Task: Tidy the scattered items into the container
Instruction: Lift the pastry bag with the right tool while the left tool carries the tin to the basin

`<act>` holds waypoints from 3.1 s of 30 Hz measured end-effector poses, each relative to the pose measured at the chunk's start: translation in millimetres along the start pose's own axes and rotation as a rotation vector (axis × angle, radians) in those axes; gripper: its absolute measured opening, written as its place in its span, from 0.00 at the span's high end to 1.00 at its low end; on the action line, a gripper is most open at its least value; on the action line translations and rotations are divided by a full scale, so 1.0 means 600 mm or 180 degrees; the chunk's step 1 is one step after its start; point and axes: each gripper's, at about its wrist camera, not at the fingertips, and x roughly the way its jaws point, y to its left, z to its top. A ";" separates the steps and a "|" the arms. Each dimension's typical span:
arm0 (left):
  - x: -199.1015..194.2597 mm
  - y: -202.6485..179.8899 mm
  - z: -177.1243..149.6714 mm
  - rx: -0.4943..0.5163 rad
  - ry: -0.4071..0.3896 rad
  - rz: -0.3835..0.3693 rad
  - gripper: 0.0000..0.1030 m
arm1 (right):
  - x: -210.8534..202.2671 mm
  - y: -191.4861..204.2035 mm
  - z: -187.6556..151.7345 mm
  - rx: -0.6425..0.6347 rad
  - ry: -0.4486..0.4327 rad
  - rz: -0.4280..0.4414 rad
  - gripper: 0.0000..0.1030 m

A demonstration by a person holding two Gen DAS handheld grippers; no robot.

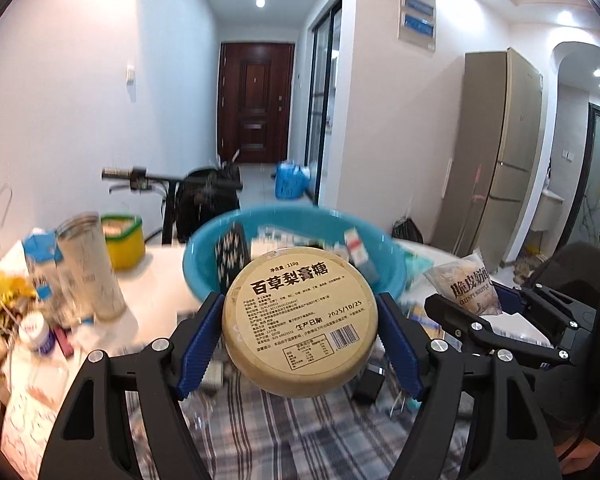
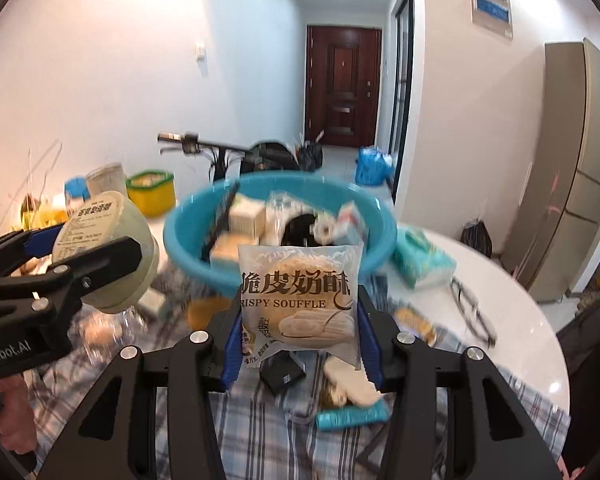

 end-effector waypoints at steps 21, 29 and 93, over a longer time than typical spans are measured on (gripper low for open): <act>-0.004 0.016 0.169 -0.0003 -0.0822 -0.0018 0.25 | -0.013 -0.010 0.186 0.0054 -0.0870 -0.0133 0.54; 0.026 0.025 0.214 -0.0018 -0.1011 -0.0016 0.25 | -0.013 -0.023 0.239 0.0092 -0.1181 -0.0159 0.53; 0.382 0.098 0.168 -0.0247 0.0246 0.0109 0.25 | 0.312 -0.087 0.193 0.0243 0.0039 -0.0121 0.53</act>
